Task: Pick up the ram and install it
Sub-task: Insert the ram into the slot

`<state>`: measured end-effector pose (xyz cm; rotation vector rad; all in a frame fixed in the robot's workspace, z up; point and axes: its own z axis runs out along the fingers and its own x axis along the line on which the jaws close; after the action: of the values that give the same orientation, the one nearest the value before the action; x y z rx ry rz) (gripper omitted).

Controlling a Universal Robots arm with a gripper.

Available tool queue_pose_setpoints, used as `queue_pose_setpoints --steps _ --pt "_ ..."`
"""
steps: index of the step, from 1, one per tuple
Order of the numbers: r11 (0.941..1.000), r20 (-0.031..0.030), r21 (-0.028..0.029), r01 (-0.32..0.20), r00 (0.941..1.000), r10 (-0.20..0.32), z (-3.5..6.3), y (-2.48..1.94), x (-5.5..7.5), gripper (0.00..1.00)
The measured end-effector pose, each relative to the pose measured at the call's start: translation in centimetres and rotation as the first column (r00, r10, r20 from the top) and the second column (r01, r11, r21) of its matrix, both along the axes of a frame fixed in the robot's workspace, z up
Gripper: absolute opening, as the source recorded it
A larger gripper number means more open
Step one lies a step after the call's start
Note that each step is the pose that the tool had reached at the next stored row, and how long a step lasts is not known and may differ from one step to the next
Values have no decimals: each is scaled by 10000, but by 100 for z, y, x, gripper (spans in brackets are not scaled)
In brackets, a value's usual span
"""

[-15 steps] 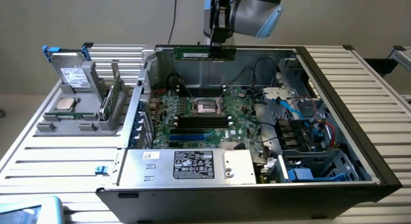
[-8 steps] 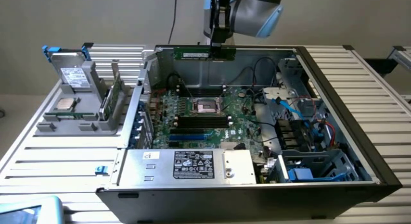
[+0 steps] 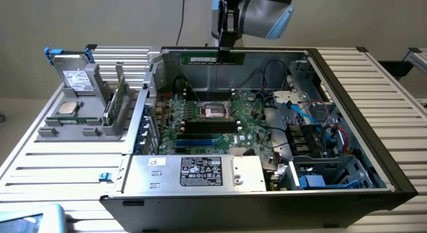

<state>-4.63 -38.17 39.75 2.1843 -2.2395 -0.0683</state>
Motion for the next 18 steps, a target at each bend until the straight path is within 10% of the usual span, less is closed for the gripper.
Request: queue_pose_setpoints --steps 6,12,18 --pt "10000 -1 -57 1 10000 -1 -105 0 0 14" --pt "9995 1 -323 0 10000 0 -165 0 0 14" --pt "9995 59 -325 2 10000 0 -268 0 0 14"
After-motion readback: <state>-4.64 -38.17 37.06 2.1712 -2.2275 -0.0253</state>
